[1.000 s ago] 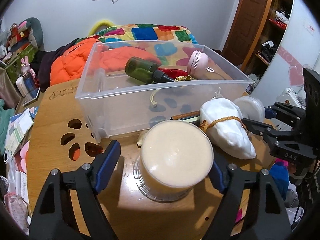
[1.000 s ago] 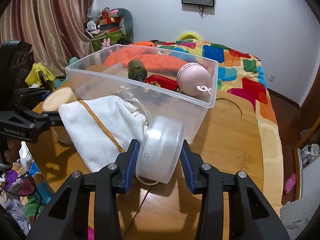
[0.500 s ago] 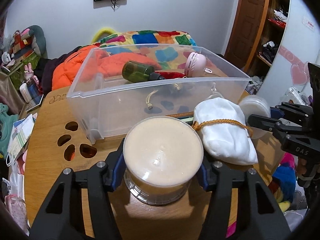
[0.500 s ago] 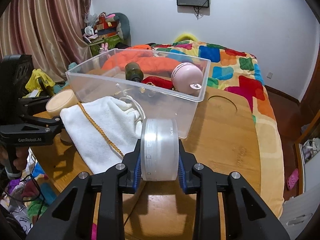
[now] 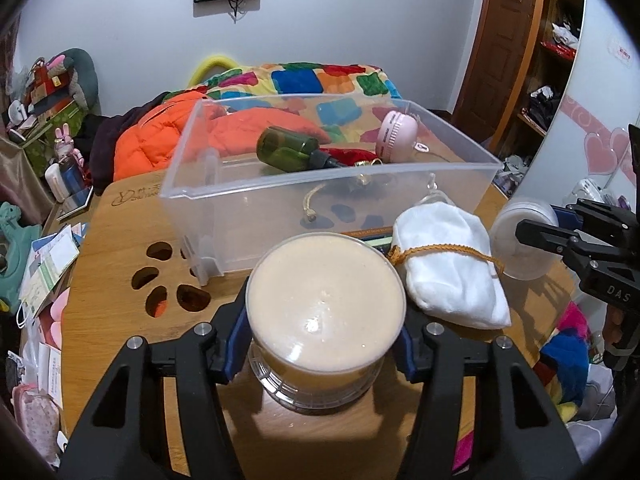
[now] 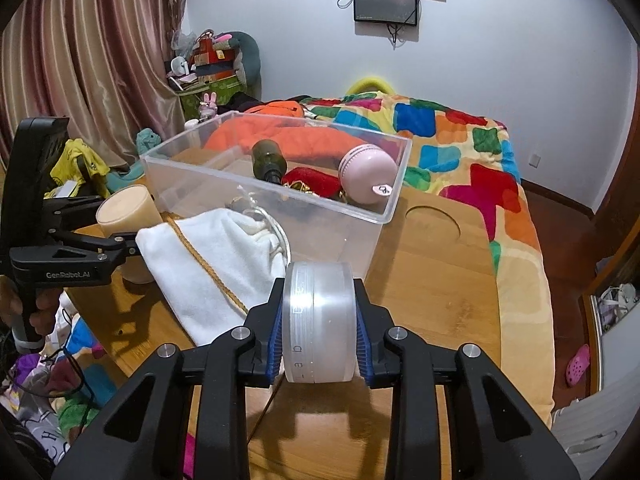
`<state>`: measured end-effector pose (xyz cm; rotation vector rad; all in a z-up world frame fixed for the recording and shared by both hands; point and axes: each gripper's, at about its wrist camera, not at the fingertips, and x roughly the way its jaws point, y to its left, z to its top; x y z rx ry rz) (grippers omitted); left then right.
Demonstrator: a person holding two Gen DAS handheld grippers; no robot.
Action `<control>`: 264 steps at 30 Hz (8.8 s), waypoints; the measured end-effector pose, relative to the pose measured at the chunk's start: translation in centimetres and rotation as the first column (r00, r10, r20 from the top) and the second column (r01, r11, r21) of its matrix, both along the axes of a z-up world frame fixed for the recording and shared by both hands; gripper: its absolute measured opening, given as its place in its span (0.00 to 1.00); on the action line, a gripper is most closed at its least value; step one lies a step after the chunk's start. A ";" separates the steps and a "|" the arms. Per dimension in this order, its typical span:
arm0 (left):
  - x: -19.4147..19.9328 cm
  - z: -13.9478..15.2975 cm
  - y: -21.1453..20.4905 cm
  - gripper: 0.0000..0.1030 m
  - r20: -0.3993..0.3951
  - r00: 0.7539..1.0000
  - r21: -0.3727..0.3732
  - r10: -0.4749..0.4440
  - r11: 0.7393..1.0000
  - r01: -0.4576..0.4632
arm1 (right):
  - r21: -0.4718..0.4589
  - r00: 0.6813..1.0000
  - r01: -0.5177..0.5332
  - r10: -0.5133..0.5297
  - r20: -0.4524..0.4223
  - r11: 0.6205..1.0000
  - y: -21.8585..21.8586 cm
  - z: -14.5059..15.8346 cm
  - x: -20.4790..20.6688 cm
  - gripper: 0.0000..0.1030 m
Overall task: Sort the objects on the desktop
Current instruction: 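Carry the candle jar and white container toward the clear box with both grippers, then lower the white container into the box with the right gripper while the left lowers the candle jar in, then grasp the white drawstring pouch with the right gripper, then lift the white pouch with the right gripper while the left grasps the spiral seashell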
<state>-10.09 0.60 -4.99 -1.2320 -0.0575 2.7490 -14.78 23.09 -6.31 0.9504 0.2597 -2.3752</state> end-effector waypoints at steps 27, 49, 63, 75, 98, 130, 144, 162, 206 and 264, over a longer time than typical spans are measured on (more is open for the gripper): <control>-0.1 5.5 -1.2 0.56 -0.073 0.997 0.053 -0.017 0.998 0.021 | -0.066 0.995 -0.040 0.033 -0.093 0.997 -1.4 5.8 0.0 0.26; -4.2 8.2 -2.7 0.56 -0.109 0.994 0.077 -0.019 0.997 0.027 | -0.071 0.991 -0.085 0.076 -0.113 0.994 -4.0 6.8 -4.6 0.26; -8.2 6.9 -3.0 0.56 -0.086 0.996 0.099 -0.032 0.994 0.041 | -0.081 0.991 -0.113 0.106 -0.083 0.990 -6.5 5.4 -8.5 0.26; -10.8 4.9 -3.3 0.56 -0.047 0.998 0.112 -0.039 0.993 0.044 | -0.096 0.990 -0.140 0.138 -0.030 0.985 -7.7 3.3 -10.5 0.26; -12.0 4.0 -3.2 0.53 -0.048 0.997 0.085 -0.053 0.995 0.057 | -0.074 0.979 -0.191 0.195 0.051 0.979 -9.3 0.3 -10.9 0.26; -10.5 3.2 -3.3 0.66 -0.028 0.998 0.080 -0.062 0.995 0.064 | -0.025 0.988 -0.156 0.156 0.010 0.987 -9.2 1.5 -9.0 0.47; -7.3 5.6 -3.6 0.72 -0.069 0.997 0.077 -0.041 0.996 0.046 | -0.100 0.997 -0.077 0.075 -0.019 0.992 -6.3 4.5 -6.8 0.75; -2.6 4.7 -3.3 0.80 -0.073 0.997 0.043 -0.018 0.999 0.021 | -0.092 0.995 -0.089 0.092 0.036 0.992 -5.3 2.4 -1.4 0.82; -0.7 -1.5 -3.5 0.79 0.064 0.998 0.086 -0.001 0.996 -0.005 | -0.034 0.996 -0.067 0.069 0.064 0.997 -7.1 -3.6 0.4 0.53; -2.3 -1.8 -1.0 0.25 0.042 0.998 0.009 0.051 0.999 -0.052 | -0.195 0.997 -0.009 0.025 0.079 0.981 0.7 -1.0 0.6 0.42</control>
